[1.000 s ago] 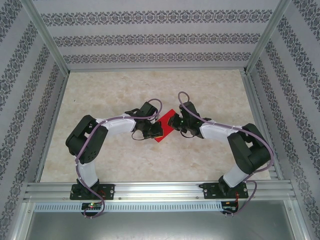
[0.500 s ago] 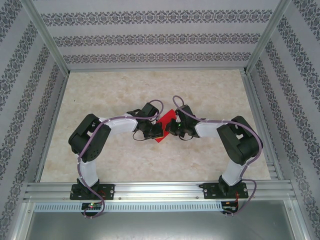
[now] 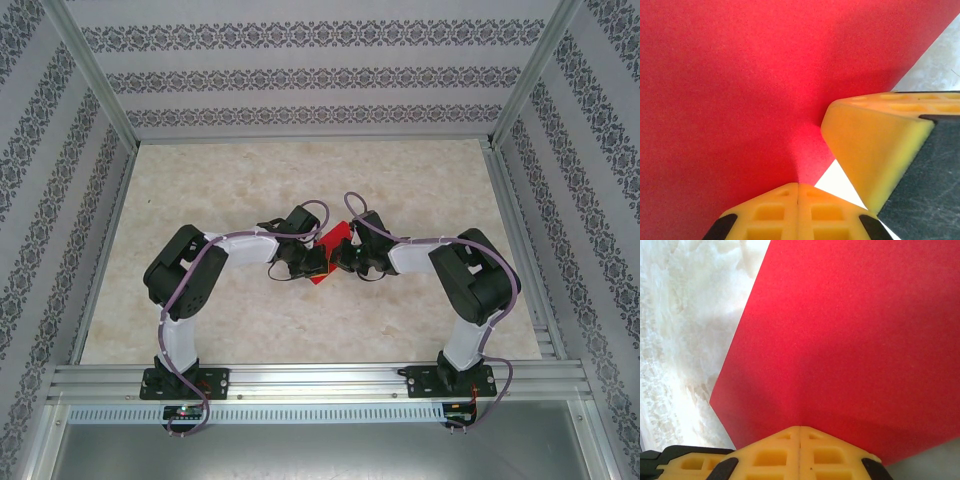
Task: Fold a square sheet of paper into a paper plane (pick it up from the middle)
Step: First fold in half a square sheet of paper at the center of the table.
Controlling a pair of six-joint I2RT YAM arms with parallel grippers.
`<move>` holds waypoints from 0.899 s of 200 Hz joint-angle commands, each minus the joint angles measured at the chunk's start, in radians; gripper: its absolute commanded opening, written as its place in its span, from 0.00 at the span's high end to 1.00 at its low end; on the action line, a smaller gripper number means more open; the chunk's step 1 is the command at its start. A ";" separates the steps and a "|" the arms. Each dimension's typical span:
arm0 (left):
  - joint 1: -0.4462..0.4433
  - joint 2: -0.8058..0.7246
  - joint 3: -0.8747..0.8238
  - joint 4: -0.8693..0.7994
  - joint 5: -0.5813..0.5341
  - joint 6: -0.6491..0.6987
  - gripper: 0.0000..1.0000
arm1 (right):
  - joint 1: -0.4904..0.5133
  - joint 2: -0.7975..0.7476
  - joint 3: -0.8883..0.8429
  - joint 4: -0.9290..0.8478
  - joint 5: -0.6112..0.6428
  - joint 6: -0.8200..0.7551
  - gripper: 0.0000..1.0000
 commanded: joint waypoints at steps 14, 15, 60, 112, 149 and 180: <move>-0.011 0.020 0.029 -0.026 -0.050 0.028 1.00 | -0.014 -0.025 0.002 0.052 -0.044 -0.017 1.00; -0.012 0.020 0.028 -0.027 -0.051 0.028 1.00 | -0.014 -0.027 0.001 0.052 -0.045 -0.017 1.00; -0.011 0.030 0.023 -0.042 -0.048 0.030 1.00 | -0.005 -0.036 -0.005 0.023 -0.064 -0.023 1.00; -0.011 0.029 0.018 -0.046 -0.044 0.027 1.00 | -0.006 0.026 0.007 -0.028 -0.027 -0.014 1.00; -0.011 0.006 0.015 -0.007 -0.014 0.020 1.00 | -0.007 0.043 0.017 -0.065 -0.012 -0.019 1.00; -0.011 -0.025 -0.003 0.084 0.009 0.018 1.00 | -0.007 0.038 0.018 -0.076 -0.009 -0.024 1.00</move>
